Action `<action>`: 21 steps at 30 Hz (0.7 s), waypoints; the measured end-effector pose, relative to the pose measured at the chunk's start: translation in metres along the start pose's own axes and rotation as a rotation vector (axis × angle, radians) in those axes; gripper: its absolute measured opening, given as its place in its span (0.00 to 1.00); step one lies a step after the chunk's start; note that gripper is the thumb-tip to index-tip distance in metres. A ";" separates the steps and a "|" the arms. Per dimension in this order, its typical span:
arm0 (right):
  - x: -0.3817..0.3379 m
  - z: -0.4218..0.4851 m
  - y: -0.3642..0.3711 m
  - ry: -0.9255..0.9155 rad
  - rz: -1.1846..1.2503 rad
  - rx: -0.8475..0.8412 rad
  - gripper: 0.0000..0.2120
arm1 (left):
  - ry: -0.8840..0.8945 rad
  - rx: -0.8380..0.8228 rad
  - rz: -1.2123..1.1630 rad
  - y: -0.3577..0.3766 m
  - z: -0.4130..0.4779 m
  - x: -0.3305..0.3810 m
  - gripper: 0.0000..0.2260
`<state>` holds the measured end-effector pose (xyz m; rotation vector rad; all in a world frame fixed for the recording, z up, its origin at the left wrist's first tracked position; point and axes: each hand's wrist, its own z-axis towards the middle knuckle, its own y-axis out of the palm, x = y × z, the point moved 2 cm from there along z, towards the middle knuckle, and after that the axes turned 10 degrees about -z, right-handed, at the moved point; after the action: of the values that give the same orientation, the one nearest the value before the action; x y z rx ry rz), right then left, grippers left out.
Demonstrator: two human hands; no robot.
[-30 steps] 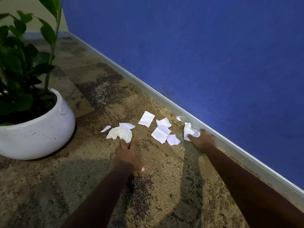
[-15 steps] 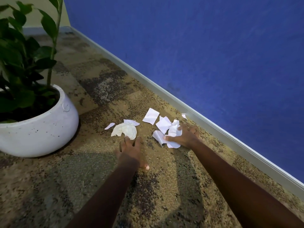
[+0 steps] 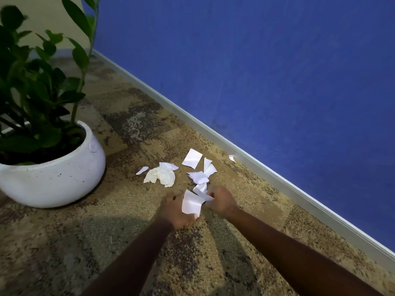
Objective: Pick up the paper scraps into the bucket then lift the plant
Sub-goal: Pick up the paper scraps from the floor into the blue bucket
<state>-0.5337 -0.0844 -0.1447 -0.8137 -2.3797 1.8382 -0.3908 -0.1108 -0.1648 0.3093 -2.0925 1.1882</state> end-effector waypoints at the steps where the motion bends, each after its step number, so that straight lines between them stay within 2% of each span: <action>1: -0.004 -0.005 0.002 -0.017 0.042 -0.001 0.05 | 0.027 0.009 -0.090 -0.001 -0.002 0.002 0.32; 5: -0.020 -0.026 0.014 -0.135 0.183 -0.024 0.04 | 0.041 0.039 -0.489 -0.007 -0.008 0.010 0.25; 10: -0.033 -0.044 0.013 -0.232 0.255 0.041 0.02 | -0.205 -0.284 -1.095 -0.007 -0.023 0.010 0.12; 12: -0.039 -0.051 0.015 -0.239 0.300 0.091 0.09 | -0.212 -0.309 -1.235 -0.007 -0.024 0.004 0.10; 15: -0.050 -0.058 0.023 -0.248 0.268 0.097 0.16 | -0.194 -0.348 -1.330 -0.011 -0.026 -0.006 0.24; 16: -0.054 -0.059 0.025 -0.257 0.256 0.098 0.19 | -0.198 -0.347 -1.353 -0.012 -0.027 -0.008 0.25; 18: -0.064 -0.063 0.031 -0.286 0.319 0.062 0.26 | -0.203 -0.285 -1.363 -0.014 -0.030 -0.014 0.22; 21: -0.079 -0.064 0.040 -0.225 0.464 -0.074 0.44 | -0.216 -0.126 -1.370 -0.018 -0.032 -0.027 0.08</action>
<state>-0.4290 -0.0530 -0.1393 -1.3288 -2.5714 2.1056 -0.3476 -0.0978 -0.1604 1.5257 -1.4754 0.1757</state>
